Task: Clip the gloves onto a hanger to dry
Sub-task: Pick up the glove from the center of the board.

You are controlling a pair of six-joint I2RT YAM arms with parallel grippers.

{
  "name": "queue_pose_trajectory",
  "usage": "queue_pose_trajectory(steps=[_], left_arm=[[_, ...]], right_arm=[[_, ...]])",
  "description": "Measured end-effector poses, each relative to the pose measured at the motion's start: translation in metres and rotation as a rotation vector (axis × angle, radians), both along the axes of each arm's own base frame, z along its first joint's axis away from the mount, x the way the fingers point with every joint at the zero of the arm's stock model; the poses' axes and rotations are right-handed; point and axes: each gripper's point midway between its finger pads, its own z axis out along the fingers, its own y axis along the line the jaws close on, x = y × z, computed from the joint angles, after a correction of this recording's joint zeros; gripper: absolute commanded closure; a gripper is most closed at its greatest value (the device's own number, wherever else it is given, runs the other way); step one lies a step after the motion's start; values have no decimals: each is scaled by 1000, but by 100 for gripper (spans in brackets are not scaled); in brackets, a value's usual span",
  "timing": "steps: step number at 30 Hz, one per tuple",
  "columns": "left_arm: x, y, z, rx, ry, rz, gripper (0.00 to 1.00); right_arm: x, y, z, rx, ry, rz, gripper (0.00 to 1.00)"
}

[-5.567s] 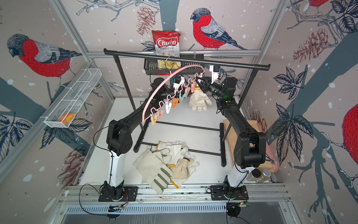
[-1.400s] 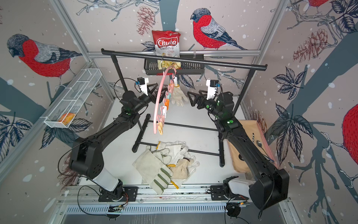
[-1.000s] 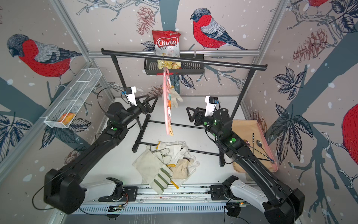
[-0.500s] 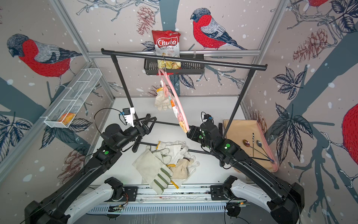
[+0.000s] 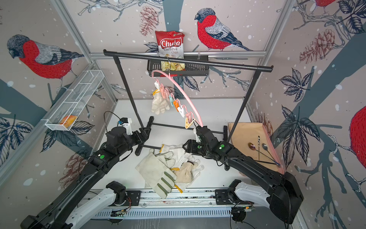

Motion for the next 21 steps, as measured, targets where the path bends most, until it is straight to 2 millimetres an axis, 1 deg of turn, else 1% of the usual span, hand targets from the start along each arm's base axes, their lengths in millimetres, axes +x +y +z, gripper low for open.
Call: queue_pose_trajectory(steps=[2,4,5,7,10,12,14,18,21], left_arm=[[-1,8,-19,-24,80,61,12],[-6,14,-40,-52,179,121,15],[-11,16,-50,-70,225,148,18],[-21,19,-67,-107,310,193,20],[-42,25,-94,-156,456,285,19],[-60,32,-113,-172,560,360,20],[-77,39,-128,-179,645,427,21],[-109,51,-159,-147,807,535,24],[-123,55,-177,-108,901,578,27]], right_arm=[[-6,13,-5,14,7,78,36],[-8,21,-10,16,12,135,36],[-8,26,-13,16,8,163,36],[-8,30,-17,17,4,199,36],[-10,33,-17,25,-18,241,35],[-8,36,-13,49,-39,255,35],[-7,36,-12,61,-59,263,34],[-4,34,-10,90,-85,256,34],[1,32,-4,116,-106,244,34]])
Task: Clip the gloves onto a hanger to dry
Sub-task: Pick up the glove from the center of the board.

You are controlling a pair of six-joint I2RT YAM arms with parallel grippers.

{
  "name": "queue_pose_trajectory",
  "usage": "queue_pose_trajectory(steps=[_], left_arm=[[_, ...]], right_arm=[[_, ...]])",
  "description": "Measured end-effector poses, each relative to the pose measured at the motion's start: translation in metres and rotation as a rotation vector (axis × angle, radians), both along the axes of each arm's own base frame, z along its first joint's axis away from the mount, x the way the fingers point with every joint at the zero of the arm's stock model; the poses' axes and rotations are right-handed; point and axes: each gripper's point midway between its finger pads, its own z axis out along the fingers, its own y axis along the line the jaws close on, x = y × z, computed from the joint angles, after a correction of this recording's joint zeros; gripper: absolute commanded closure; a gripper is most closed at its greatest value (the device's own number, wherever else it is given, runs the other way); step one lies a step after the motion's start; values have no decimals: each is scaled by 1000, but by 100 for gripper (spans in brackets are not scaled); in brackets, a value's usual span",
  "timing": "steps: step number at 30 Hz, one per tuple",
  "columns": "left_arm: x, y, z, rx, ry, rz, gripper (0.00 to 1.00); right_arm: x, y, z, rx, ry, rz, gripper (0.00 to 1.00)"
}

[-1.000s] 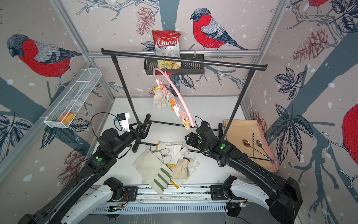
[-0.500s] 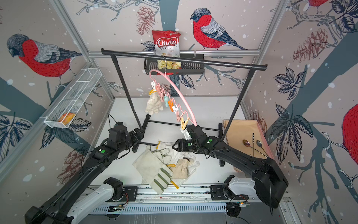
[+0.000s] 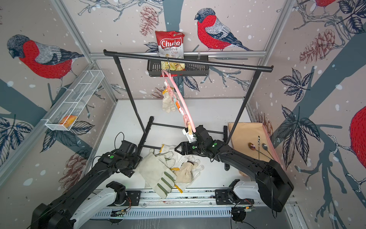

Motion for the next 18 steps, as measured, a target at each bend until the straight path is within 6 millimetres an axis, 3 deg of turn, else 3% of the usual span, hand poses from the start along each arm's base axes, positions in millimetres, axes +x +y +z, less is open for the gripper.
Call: queue_pose_trajectory(steps=[7,13,18], left_arm=[[-10,-5,-24,-12,86,-4,36],[-23,-14,-36,-55,45,9,56],[-7,-31,-36,-165,-62,49,77]], right_arm=[[27,-18,21,68,-15,-79,34],[47,-32,38,104,-26,-123,34],[51,-31,40,101,-16,-117,34]])
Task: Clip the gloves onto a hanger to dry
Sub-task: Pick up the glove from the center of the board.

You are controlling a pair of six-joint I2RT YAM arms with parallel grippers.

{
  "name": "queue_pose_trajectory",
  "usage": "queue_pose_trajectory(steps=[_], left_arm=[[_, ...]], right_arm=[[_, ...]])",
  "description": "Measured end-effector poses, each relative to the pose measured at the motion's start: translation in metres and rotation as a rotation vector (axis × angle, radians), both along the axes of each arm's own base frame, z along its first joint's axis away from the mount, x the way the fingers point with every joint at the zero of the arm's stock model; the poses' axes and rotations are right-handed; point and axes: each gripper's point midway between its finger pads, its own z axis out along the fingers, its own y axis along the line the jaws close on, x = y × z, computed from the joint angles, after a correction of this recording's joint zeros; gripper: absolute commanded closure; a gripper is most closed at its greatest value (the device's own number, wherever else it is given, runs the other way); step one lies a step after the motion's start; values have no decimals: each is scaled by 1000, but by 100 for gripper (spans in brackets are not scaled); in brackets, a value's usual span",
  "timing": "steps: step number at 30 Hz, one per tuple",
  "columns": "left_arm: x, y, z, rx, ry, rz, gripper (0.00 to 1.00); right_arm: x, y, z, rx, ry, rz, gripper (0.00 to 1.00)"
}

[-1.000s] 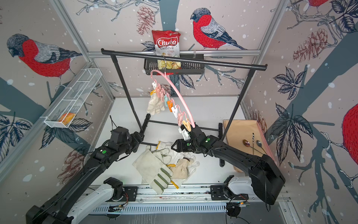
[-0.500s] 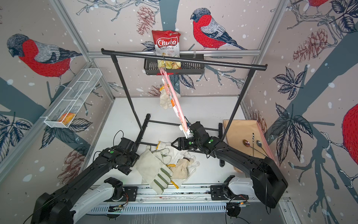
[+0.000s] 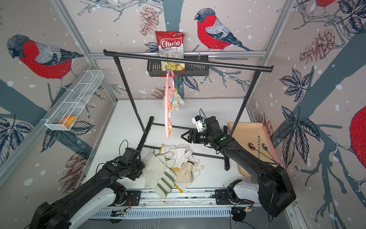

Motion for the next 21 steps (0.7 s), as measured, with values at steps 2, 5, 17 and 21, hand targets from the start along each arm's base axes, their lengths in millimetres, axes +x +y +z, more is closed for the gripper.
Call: queue_pose_trajectory(steps=[2,5,17,21], left_arm=[[3,-2,0,-17,-13,14,91],[7,-4,2,-18,-17,19,100],[90,2,138,293,-305,-248,100],[108,0,169,409,-402,-431,100]], right_arm=[[-1,0,-2,-8,8,4,34],[-2,0,-4,-13,16,6,35],[13,-6,24,-9,-3,-34,34],[27,-14,42,13,-29,-69,34]])
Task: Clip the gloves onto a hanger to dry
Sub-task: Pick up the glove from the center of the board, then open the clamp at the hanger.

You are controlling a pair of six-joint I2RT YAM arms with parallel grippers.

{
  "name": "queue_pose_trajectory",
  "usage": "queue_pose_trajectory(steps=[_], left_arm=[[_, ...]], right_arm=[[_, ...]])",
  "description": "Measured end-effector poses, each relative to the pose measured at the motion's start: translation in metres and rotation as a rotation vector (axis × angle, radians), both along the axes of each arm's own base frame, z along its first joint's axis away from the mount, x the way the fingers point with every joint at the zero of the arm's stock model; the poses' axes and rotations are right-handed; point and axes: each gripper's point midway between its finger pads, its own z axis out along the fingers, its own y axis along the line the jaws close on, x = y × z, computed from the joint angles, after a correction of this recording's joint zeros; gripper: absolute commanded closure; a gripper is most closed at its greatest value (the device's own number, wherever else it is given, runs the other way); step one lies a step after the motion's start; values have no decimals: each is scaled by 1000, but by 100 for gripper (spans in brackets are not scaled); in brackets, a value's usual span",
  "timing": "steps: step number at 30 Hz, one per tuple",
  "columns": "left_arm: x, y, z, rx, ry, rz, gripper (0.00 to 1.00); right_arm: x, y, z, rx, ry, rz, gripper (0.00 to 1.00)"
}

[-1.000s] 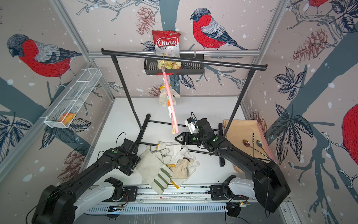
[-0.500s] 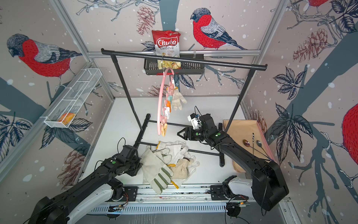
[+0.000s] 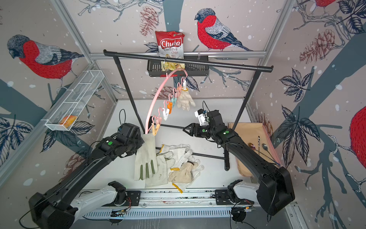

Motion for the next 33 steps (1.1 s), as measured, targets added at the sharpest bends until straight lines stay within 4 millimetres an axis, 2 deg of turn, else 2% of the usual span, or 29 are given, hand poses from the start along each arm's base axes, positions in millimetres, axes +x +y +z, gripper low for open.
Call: queue_pose_trajectory(steps=[2,5,9,14,17,20,22,25,33], left_arm=[[3,-7,7,36,-37,-118,100],[5,-33,21,31,-128,-365,100],[-4,-61,38,31,-310,-663,100],[-17,-76,60,62,-549,-868,100],[-13,-79,70,70,-632,-912,100],[3,-76,71,58,-626,-912,100],[15,-74,65,55,-598,-906,100],[21,-70,61,54,-585,-899,100],[53,-55,46,1,-546,-820,100]], right_arm=[[4,-2,3,7,2,-6,34],[6,0,1,11,21,9,35],[2,1,2,28,39,37,36],[0,2,12,55,31,69,36],[-2,2,19,62,7,90,37],[-4,1,24,68,-10,94,38],[-4,-1,28,70,-21,87,41],[-2,-7,40,69,-54,54,41],[18,-30,57,16,-115,-127,42]])
